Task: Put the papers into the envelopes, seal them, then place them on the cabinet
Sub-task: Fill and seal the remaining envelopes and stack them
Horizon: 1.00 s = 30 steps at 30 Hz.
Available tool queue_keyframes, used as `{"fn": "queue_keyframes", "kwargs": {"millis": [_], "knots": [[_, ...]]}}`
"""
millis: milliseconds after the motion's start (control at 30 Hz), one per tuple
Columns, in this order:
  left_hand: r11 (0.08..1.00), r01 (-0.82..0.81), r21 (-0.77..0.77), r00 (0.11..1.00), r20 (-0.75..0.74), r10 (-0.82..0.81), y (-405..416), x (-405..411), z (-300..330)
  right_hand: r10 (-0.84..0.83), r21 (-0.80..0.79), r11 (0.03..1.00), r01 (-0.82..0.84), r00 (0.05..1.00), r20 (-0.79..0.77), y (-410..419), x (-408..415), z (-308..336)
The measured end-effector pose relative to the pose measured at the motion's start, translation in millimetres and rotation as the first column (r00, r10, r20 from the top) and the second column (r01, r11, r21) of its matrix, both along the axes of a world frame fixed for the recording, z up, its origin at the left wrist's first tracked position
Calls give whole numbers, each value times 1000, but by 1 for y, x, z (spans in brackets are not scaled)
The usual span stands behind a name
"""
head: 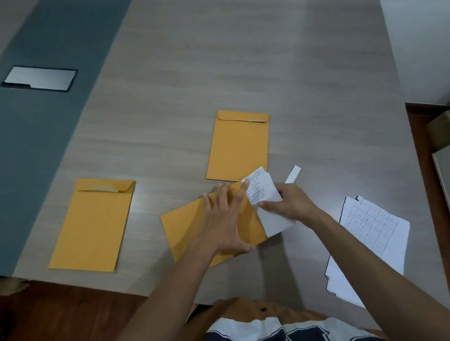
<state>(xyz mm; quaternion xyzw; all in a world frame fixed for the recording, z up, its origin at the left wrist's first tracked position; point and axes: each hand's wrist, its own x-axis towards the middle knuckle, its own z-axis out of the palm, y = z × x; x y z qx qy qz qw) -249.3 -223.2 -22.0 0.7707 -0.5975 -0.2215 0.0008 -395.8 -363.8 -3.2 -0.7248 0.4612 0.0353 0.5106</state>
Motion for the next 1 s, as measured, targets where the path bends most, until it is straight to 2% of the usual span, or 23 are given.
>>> {"fn": "queue_keyframes", "kwargs": {"millis": [67,133,367,700,1000], "knots": [[1000,7,0,1000,7,-7,2,5,1,-54,-31,998,53,998,-27,-7,-1,7],[1000,18,-18,1000,-1,-18,3,8,2,-94,24,995,94,995,-30,-10,-1,10],[995,39,-88,999,-13,-41,7,13,6,-76,185,979,81,997,-34,3,23,7],[991,37,-128,998,-36,-42,3,21,15,-62,152,986,68,997,-48,19,47,9],[989,47,-143,998,-22,-50,4,22,15,-64,258,962,89,992,-105,23,57,12]]}}
